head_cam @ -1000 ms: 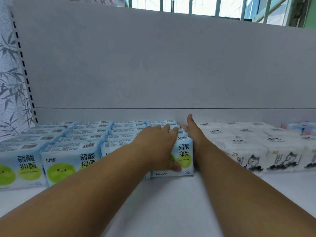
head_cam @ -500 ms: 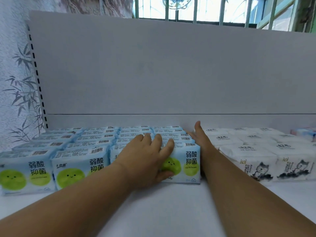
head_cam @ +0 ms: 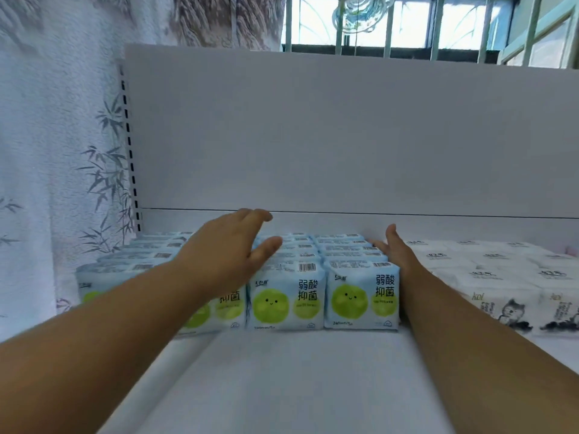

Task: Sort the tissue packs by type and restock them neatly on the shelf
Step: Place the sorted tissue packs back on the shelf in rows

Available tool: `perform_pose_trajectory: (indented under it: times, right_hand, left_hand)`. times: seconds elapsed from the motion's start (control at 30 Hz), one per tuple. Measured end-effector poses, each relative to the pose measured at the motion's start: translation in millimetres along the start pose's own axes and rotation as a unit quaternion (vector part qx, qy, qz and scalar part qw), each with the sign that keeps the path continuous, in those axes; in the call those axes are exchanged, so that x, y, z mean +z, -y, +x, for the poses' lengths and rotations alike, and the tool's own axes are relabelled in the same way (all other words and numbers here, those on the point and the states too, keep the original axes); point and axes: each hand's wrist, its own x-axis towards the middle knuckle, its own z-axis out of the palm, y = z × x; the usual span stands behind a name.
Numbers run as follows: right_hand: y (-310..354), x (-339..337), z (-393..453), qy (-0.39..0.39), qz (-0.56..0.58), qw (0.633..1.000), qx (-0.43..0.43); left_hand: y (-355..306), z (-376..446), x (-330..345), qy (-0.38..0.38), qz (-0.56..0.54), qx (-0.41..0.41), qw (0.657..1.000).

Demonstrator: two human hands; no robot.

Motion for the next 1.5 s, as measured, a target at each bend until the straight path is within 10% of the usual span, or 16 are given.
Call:
perform_pose_trajectory:
  times: [0.33, 0.57, 0.7, 0.97, 1.23, 1.5]
  right_hand:
    - [22, 2, -9, -0.043, -0.098, 0.994, 0.003]
    - [70, 37, -31, 0.086, -0.330, 0.934, -0.106]
    - [46, 114, -70, 0.140, -0.596, 0.759, -0.219]
    - [-35, 250, -116, 0.233, -0.757, 0.507, -0.340]
    - [-52, 264, -104, 0.204, -0.741, 0.564, -0.301]
    - [-71, 285, -111, 0.194, -0.764, 0.491, -0.371]
  left_hand:
    - [7, -8, -16, 0.075, 0.023, 0.013, 0.997]
    - [105, -30, -59, -0.027, -0.091, -0.269, 0.958]
    - [162, -33, -45, -0.005, -0.325, -0.403, 0.856]
    - [191, -50, -11, -0.030, -0.696, -0.448, 0.560]
    - [201, -51, -4, -0.004, -0.684, -0.452, 0.572]
    - [196, -41, 13, 0.041, -0.690, -0.454, 0.562]
